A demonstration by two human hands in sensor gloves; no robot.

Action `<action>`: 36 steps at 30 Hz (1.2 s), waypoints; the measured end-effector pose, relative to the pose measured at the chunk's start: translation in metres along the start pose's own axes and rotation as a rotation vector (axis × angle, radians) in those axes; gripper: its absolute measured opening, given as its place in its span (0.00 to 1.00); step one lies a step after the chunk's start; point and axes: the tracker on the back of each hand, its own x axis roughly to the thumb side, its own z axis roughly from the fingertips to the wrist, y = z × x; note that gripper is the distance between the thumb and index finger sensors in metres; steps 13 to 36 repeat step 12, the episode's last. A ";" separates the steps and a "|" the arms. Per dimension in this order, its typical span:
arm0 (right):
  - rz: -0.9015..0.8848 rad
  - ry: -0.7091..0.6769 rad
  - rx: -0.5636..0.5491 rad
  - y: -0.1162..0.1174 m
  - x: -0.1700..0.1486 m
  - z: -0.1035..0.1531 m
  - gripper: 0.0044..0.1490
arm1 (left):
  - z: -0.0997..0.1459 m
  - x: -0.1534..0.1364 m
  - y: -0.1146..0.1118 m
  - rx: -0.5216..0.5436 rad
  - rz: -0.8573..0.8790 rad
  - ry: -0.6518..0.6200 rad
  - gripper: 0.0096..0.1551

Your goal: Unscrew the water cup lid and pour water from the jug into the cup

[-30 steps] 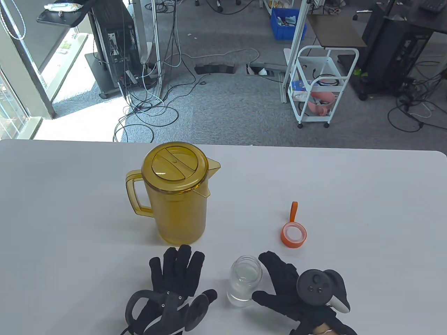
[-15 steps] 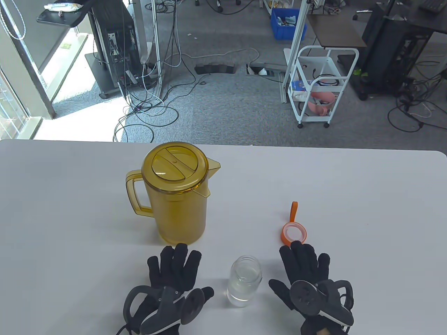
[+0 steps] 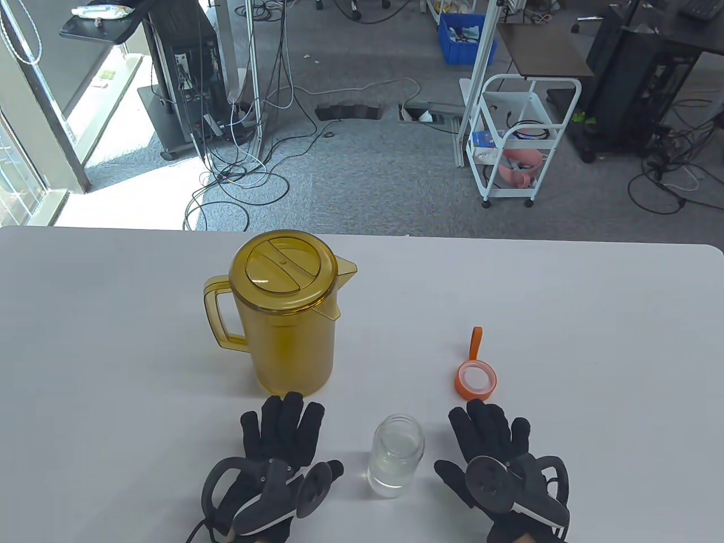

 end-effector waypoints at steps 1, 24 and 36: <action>-0.001 -0.001 -0.003 0.000 0.000 0.000 0.54 | 0.000 0.000 0.000 0.005 0.002 0.000 0.57; 0.000 0.008 0.022 0.001 0.001 0.000 0.54 | 0.001 0.001 0.000 0.012 0.000 -0.015 0.57; 0.000 0.008 0.022 0.001 0.001 0.000 0.54 | 0.001 0.001 0.000 0.012 0.000 -0.015 0.57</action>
